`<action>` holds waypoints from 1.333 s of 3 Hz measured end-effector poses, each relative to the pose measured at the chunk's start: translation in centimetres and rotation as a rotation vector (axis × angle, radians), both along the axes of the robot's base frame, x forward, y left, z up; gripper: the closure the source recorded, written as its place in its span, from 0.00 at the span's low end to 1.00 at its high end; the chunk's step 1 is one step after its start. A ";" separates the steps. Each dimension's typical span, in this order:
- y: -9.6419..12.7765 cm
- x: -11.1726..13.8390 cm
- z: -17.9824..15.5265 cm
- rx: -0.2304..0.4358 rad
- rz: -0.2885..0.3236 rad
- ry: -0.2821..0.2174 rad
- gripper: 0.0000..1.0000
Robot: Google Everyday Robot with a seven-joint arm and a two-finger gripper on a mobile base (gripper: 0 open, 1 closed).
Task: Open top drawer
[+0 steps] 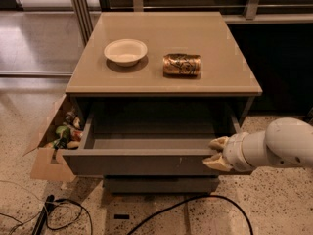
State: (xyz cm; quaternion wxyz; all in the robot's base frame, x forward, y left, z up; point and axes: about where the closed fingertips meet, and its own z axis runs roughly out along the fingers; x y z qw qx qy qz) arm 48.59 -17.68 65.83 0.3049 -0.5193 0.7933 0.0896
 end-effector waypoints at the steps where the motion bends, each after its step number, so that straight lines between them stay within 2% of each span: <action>1: 0.0 0.0 0.4 0.000 0.000 0.000 0.96; 2: -0.3 -0.9 0.5 0.007 -0.009 -0.001 1.00; 3: 0.3 -2.3 1.3 0.010 0.009 -0.001 1.00; 4: 0.3 -2.4 1.5 0.011 0.009 0.000 0.98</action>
Offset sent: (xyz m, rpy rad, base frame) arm -0.2210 -0.0917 0.0238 0.1450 -0.0178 -0.1947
